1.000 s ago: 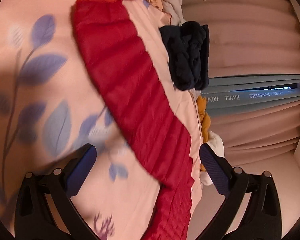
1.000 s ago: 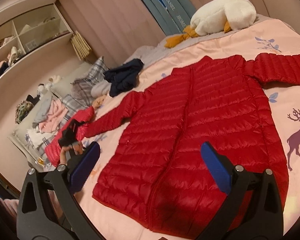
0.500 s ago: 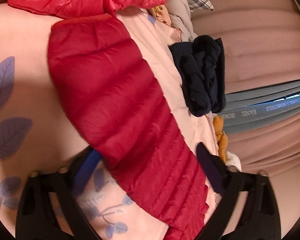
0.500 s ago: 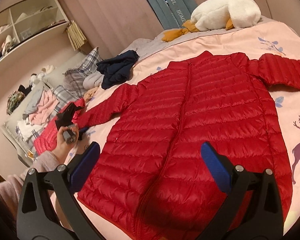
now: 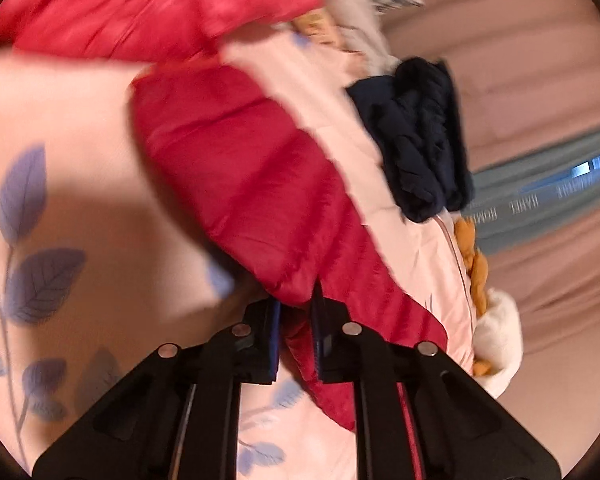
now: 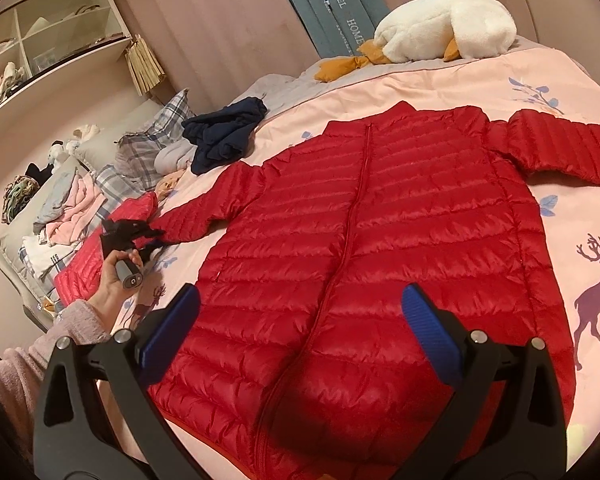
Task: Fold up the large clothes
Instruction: 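Grasp the jacket sleeve cuff with the left tool and lift it, then fold the held sleeve across the jacket body with the left tool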
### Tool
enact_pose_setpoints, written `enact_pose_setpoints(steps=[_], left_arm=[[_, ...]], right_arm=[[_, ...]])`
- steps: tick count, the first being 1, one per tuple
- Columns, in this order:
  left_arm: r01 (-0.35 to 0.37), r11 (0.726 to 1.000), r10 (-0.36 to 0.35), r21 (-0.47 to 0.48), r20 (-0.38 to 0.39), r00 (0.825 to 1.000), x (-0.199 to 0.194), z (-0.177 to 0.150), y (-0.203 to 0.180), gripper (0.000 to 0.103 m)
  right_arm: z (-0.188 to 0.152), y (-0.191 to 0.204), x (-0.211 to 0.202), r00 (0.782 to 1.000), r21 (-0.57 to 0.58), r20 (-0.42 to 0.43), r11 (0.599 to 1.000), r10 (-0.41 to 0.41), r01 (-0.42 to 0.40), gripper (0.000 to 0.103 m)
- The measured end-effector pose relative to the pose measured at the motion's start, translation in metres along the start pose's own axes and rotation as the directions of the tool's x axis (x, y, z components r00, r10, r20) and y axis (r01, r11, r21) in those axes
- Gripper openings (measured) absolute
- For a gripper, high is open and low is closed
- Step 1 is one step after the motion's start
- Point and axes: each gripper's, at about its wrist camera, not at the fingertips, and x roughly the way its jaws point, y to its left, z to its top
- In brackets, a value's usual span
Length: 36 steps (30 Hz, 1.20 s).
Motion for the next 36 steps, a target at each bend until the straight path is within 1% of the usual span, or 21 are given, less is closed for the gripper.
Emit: enact_pose_setpoints(steps=[3, 5, 6, 8, 10, 12, 14, 15, 16, 18, 22, 24, 25, 27, 29, 30, 31, 32, 33, 34, 36], left_arm=[[-0.008, 0.993, 0.005, 0.114, 0.025, 1.0, -0.015, -0.001, -0.034, 0.011], [-0.014, 0.977, 0.005, 0.214, 0.042, 0.999, -0.027, -0.008, -0.063, 0.011], [-0.019, 0.965, 0.006, 0.26, 0.049, 0.999, -0.031, -0.012, -0.077, 0.011], [-0.019, 0.928, -0.003, 0.372, 0.058, 0.998, -0.042, -0.028, -0.109, 0.011], [-0.023, 0.879, -0.01, 0.476, 0.065, 0.998, -0.05, -0.049, -0.138, 0.011], [-0.028, 0.82, -0.012, 0.571, 0.067, 0.998, -0.054, -0.073, -0.163, 0.011], [-0.039, 0.725, -0.011, 0.688, 0.068, 0.998, -0.056, -0.109, -0.193, 0.011], [-0.04, 0.688, -0.008, 0.725, 0.064, 0.998, -0.056, -0.123, -0.202, 0.011], [-0.034, 0.638, -0.007, 0.769, 0.049, 0.999, -0.053, -0.144, -0.215, 0.011], [0.001, 0.578, -0.009, 0.816, 0.005, 1.0, -0.048, -0.176, -0.228, 0.012], [0.03, 0.483, 0.033, 0.875, -0.053, 0.998, -0.029, -0.234, -0.24, 0.012], [0.045, 0.464, 0.066, 0.885, -0.086, 0.994, -0.017, -0.258, -0.24, 0.012], [0.052, 0.463, 0.079, 0.885, -0.1, 0.992, -0.012, -0.265, -0.239, 0.012], [0.065, 0.476, 0.112, 0.877, -0.133, 0.985, 0.0, -0.276, -0.236, 0.013], [0.102, 0.493, 0.135, 0.864, -0.191, 0.972, 0.009, -0.287, -0.232, 0.013], [0.107, 0.494, 0.138, 0.863, -0.199, 0.97, 0.01, -0.289, -0.232, 0.02], [0.12, 0.499, 0.141, 0.858, -0.216, 0.966, 0.01, -0.29, -0.228, 0.045], [0.131, 0.51, 0.134, 0.85, -0.23, 0.964, 0.009, -0.29, -0.225, 0.059], [0.14, 0.521, 0.123, 0.842, -0.237, 0.964, 0.005, -0.287, -0.219, 0.078], [0.156, 0.53, 0.097, 0.834, -0.242, 0.966, -0.004, -0.284, -0.213, 0.079], [0.185, 0.537, 0.072, 0.823, -0.263, 0.962, -0.014, -0.279, -0.204, 0.079]], right_arm=[[-0.001, 0.0, -0.005, 1.0, 0.006, 0.008, 1.0, 0.008, -0.008, 0.101], [-0.003, -0.001, -0.009, 1.0, 0.007, 0.012, 1.0, 0.01, -0.01, 0.101], [-0.004, -0.002, -0.012, 1.0, 0.008, 0.018, 1.0, 0.01, -0.011, 0.101], [-0.006, -0.003, -0.017, 1.0, 0.009, 0.024, 1.0, 0.011, -0.012, 0.101], [-0.007, -0.006, -0.023, 1.0, 0.016, 0.03, 1.0, 0.01, -0.011, 0.101], [-0.008, -0.007, -0.027, 0.999, 0.024, 0.034, 1.0, 0.009, -0.009, 0.101], [-0.009, -0.012, -0.033, 0.999, 0.038, 0.041, 0.999, 0.002, -0.003, 0.101], [-0.009, -0.014, -0.034, 0.999, 0.043, 0.043, 0.999, -0.001, -0.001, 0.101], [-0.009, -0.017, -0.037, 0.999, 0.056, 0.047, 0.998, -0.004, 0.002, 0.101], [-0.01, -0.023, -0.04, 0.999, 0.074, 0.05, 0.997, -0.009, 0.005, 0.101], [-0.013, -0.035, -0.042, 0.999, 0.112, 0.043, 0.994, -0.023, 0.018, 0.101], [-0.015, -0.044, -0.042, 0.999, 0.14, 0.035, 0.99, -0.027, 0.022, 0.101], [-0.017, -0.048, -0.042, 0.999, 0.154, 0.031, 0.988, -0.026, 0.02, 0.101], [-0.019, -0.058, -0.04, 1.0, 0.189, 0.019, 0.982, -0.023, 0.019, 0.101], [-0.02, -0.068, -0.036, 1.0, 0.229, -0.001, 0.973, -0.02, 0.019, 0.101], [-0.021, -0.071, -0.035, 1.0, 0.243, -0.008, 0.97, -0.018, 0.02, 0.101], [-0.019, -0.075, -0.032, 1.0, 0.254, -0.016, 0.967, -0.016, 0.019, 0.101], [-0.017, -0.076, -0.03, 1.0, 0.256, -0.02, 0.967, -0.014, 0.019, 0.101], [-0.012, -0.077, -0.028, 1.0, 0.253, -0.023, 0.967, -0.012, 0.017, 0.101], [-0.007, -0.076, -0.025, 1.0, 0.25, -0.023, 0.968, -0.004, 0.01, 0.101], [0.011, -0.073, -0.014, 0.999, 0.242, -0.024, 0.97, 0.027, -0.021, 0.101]])
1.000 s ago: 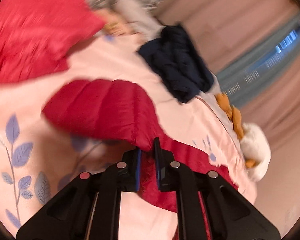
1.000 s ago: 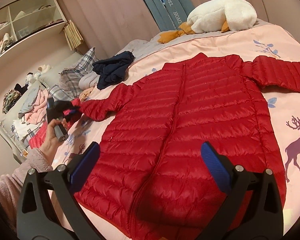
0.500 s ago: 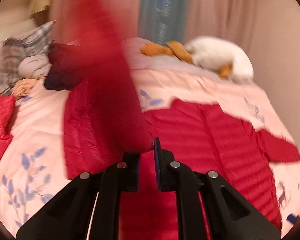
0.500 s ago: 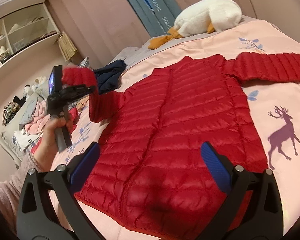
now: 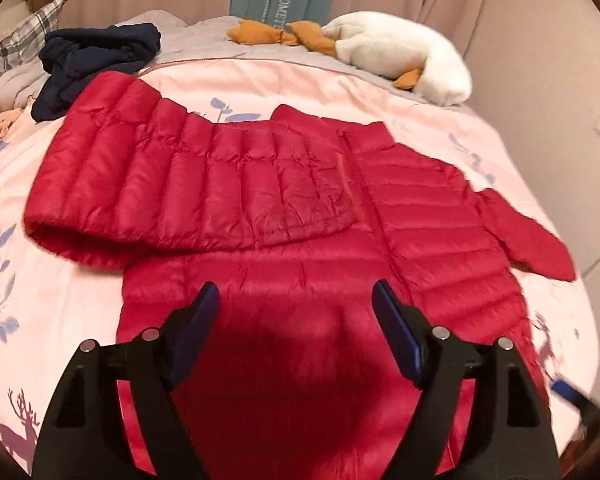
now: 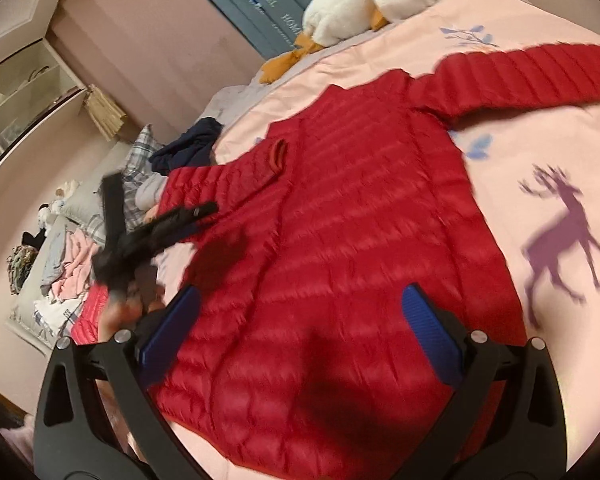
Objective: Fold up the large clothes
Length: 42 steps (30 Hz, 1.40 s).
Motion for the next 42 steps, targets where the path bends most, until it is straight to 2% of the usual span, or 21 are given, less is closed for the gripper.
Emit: enact_pose_setpoints(steps=[4, 8, 11, 14, 16, 17, 18, 19, 20, 21, 22, 23, 24, 28, 30, 32, 36, 39, 40, 41, 42], left_arm=[[0.075, 0.991, -0.07, -0.108, 0.044, 0.997, -0.034, -0.015, 0.034, 0.079], [0.109, 0.964, -0.098, -0.243, 0.058, 0.994, -0.05, -0.029, 0.076, 0.081], [0.119, 0.939, -0.104, -0.324, 0.063, 0.993, -0.055, -0.039, 0.104, 0.081], [0.098, 0.93, -0.079, -0.355, 0.07, 0.994, -0.061, -0.045, 0.123, 0.081], [0.104, 0.921, -0.082, -0.376, 0.075, 0.994, -0.062, -0.048, 0.134, 0.081], [0.104, 0.916, -0.081, -0.388, 0.075, 0.994, -0.061, -0.05, 0.138, 0.081], [0.105, 0.912, -0.082, -0.397, 0.075, 0.994, -0.06, -0.051, 0.142, 0.081], [0.11, 0.909, -0.087, -0.403, 0.073, 0.993, -0.061, -0.051, 0.145, 0.081], [0.113, 0.906, -0.091, -0.409, 0.072, 0.993, -0.062, -0.052, 0.148, 0.081], [0.115, 0.903, -0.095, -0.415, 0.069, 0.993, -0.06, -0.052, 0.15, 0.081], [0.114, 0.9, -0.096, -0.421, 0.065, 0.993, -0.061, -0.054, 0.154, 0.081], [0.115, 0.897, -0.097, -0.427, 0.062, 0.993, -0.061, -0.054, 0.157, 0.081], [0.117, 0.894, -0.1, -0.432, 0.063, 0.993, -0.062, -0.055, 0.159, 0.081], [0.13, 0.891, -0.107, -0.435, 0.075, 0.991, -0.067, -0.057, 0.16, 0.081], [0.152, 0.885, -0.129, -0.44, 0.084, 0.988, -0.067, -0.056, 0.158, 0.081], [0.196, 0.863, -0.171, -0.465, 0.096, 0.981, -0.064, -0.054, 0.157, 0.081], [0.316, 0.803, -0.283, -0.506, 0.144, 0.948, -0.052, -0.04, 0.148, 0.081], [0.42, 0.746, -0.394, -0.518, 0.166, 0.904, -0.033, -0.022, 0.135, 0.081], [0.465, 0.71, -0.452, -0.529, 0.164, 0.877, -0.017, -0.013, 0.131, 0.081], [0.47, 0.695, -0.467, -0.545, 0.155, 0.871, -0.006, -0.008, 0.129, 0.081], [0.444, 0.695, -0.452, -0.566, 0.136, 0.882, 0.007, -0.001, 0.127, 0.081]], right_arm=[[0.04, 0.014, 0.042, 0.998, -0.011, -0.037, 0.998, 0.057, -0.057, 0.101], [0.082, 0.03, 0.116, 0.989, -0.032, -0.114, 0.995, 0.092, -0.096, 0.101], [0.108, 0.042, 0.17, 0.989, -0.069, -0.143, 0.997, 0.036, -0.047, 0.101], [0.127, 0.05, 0.219, 0.986, -0.066, -0.169, 0.998, -0.005, -0.006, 0.101], [0.135, 0.057, 0.241, 0.986, -0.084, -0.163, 0.996, -0.025, 0.011, 0.096], [0.137, 0.063, 0.251, 0.986, -0.129, -0.152, 0.99, -0.071, 0.052, 0.091], [0.137, 0.067, 0.262, 0.98, -0.168, -0.16, 0.982, -0.115, 0.087, 0.077], [0.135, 0.068, 0.273, 0.971, -0.194, -0.186, 0.974, -0.153, 0.116, 0.07], [0.134, 0.068, 0.282, 0.959, -0.211, -0.207, 0.966, -0.192, 0.147, 0.051], [0.132, 0.067, 0.288, 0.951, -0.225, -0.213, 0.959, -0.223, 0.175, 0.039], [0.132, 0.067, 0.287, 0.954, -0.233, -0.202, 0.957, -0.223, 0.174, 0.033], [0.133, 0.068, 0.283, 0.959, -0.236, -0.187, 0.957, -0.213, 0.167, 0.016], [0.134, 0.069, 0.276, 0.963, -0.235, -0.169, 0.957, -0.211, 0.169, 0.014], [0.151, 0.074, 0.224, 0.989, -0.227, -0.04, 0.965, -0.145, 0.132, 0.013], [0.153, 0.069, 0.198, 0.989, -0.234, -0.009, 0.962, -0.148, 0.142, 0.013], [0.152, 0.061, 0.184, 0.985, -0.234, -0.008, 0.958, -0.171, 0.164, 0.013], [0.149, 0.042, 0.161, 0.977, -0.22, 0.003, 0.953, -0.213, 0.208, 0.013], [0.149, 0.025, 0.158, 0.975, -0.196, -0.018, 0.956, -0.224, 0.216, 0.013], [0.148, 0.021, 0.158, 0.974, -0.197, -0.023, 0.956, -0.226, 0.218, 0.013], [0.145, 0.019, 0.159, 0.974, -0.196, -0.025, 0.957, -0.224, 0.215, 0.013], [0.145, 0.018, 0.16, 0.975, -0.193, -0.03, 0.958, -0.219, 0.21, 0.013]])
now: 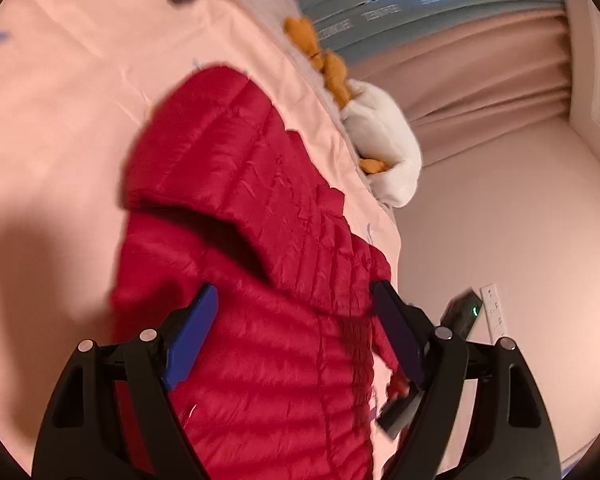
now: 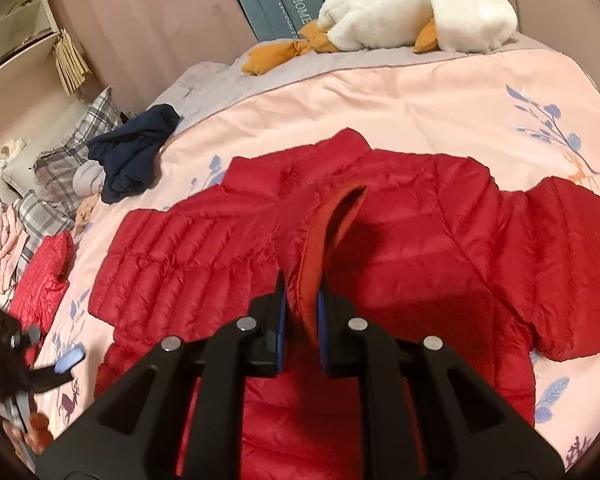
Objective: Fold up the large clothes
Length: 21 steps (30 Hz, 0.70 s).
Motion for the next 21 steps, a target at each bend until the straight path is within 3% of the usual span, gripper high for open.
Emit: enact_pose_setpoints(steps=[3, 6, 9, 12, 17, 21], left_arm=[[-0.104, 0.995, 0.104, -0.013, 0.041, 0.994, 0.02, 0.015, 0.003, 0.081], [-0.095, 0.99, 0.111, -0.103, 0.163, 0.98, 0.015, 0.034, 0.013, 0.08], [-0.132, 0.983, 0.157, -0.125, 0.223, 0.962, 0.005, 0.04, 0.019, 0.077], [-0.186, 0.976, 0.205, -0.113, 0.193, 0.96, 0.01, 0.035, 0.026, 0.07], [-0.219, 0.969, 0.235, -0.115, 0.151, 0.96, 0.019, 0.032, 0.034, 0.07], [-0.28, 0.959, 0.285, -0.051, 0.122, 0.951, 0.019, 0.032, 0.034, 0.07]], right_arm=[[0.001, 0.003, 0.003, 1.0, -0.018, -0.007, 1.0, -0.002, 0.002, 0.013], [0.004, 0.0, 0.003, 0.999, -0.038, -0.014, 0.999, -0.034, 0.034, 0.013], [0.003, -0.015, 0.004, 0.999, -0.004, -0.036, 0.999, -0.041, 0.041, 0.013], [-0.008, -0.032, 0.011, 0.995, 0.036, -0.084, 0.998, -0.052, 0.055, 0.013], [-0.02, -0.041, 0.018, 0.993, 0.046, -0.092, 0.996, -0.073, 0.077, 0.014], [-0.018, -0.043, 0.026, 0.989, 0.035, -0.101, 0.993, -0.107, 0.111, 0.016]])
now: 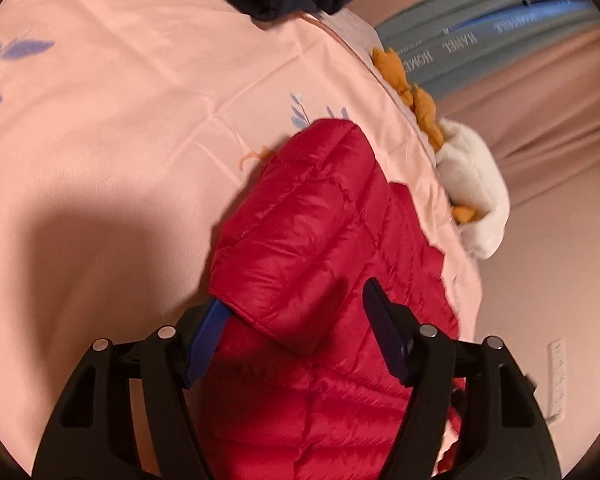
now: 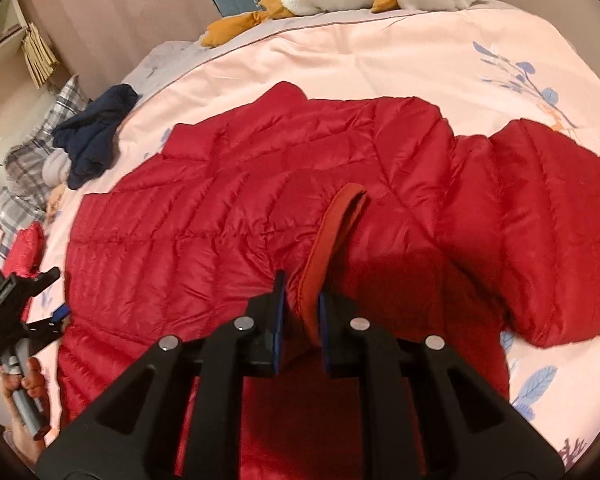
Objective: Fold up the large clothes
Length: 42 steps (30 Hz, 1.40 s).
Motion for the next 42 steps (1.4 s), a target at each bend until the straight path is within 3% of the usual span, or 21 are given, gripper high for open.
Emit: enact_pose_setpoints(steps=[4, 8, 11, 15, 20, 24, 28, 36, 42], left_arm=[[-0.069, 0.991, 0.07, 0.113, -0.006, 0.998, -0.012, -0.005, -0.007, 0.07], [-0.129, 0.971, 0.124, 0.2, 0.035, 0.992, -0.035, -0.007, -0.009, 0.07], [-0.169, 0.952, 0.149, 0.256, 0.096, 0.984, -0.051, -0.001, -0.016, 0.07], [-0.208, 0.923, 0.172, 0.323, 0.137, 0.975, -0.048, 0.007, -0.038, 0.07], [-0.257, 0.867, 0.208, 0.428, 0.157, 0.965, -0.019, 0.003, -0.069, 0.07], [-0.265, 0.84, 0.222, 0.473, 0.144, 0.964, 0.007, -0.004, -0.087, 0.068], [-0.312, 0.799, 0.277, 0.514, 0.145, 0.95, 0.031, -0.01, -0.096, 0.068], [-0.352, 0.758, 0.333, 0.549, 0.139, 0.933, 0.051, -0.018, -0.089, 0.068], [-0.358, 0.745, 0.345, 0.563, 0.134, 0.929, 0.055, -0.02, -0.088, 0.068]], right_arm=[[-0.003, -0.003, -0.002, 1.0, 0.001, 0.003, 1.0, -0.013, 0.013, 0.019], [-0.003, -0.004, -0.02, 0.999, -0.004, 0.048, 1.0, -0.022, 0.022, 0.027], [0.001, 0.003, -0.04, 0.989, -0.036, 0.133, 0.997, -0.061, 0.066, 0.048], [0.007, 0.024, -0.048, 0.98, -0.122, 0.184, 0.988, -0.07, 0.093, 0.048], [0.009, 0.049, -0.031, 0.984, -0.19, 0.171, 0.978, -0.057, 0.09, 0.048], [0.008, 0.059, -0.013, 0.989, -0.19, 0.143, 0.98, -0.029, 0.056, 0.048], [0.005, 0.064, 0.001, 0.993, -0.207, 0.116, 0.976, -0.039, 0.063, 0.048], [0.002, 0.053, 0.012, 0.995, -0.185, 0.089, 0.981, -0.046, 0.062, 0.046], [0.001, 0.052, 0.016, 0.996, -0.177, 0.08, 0.982, -0.048, 0.061, 0.046]])
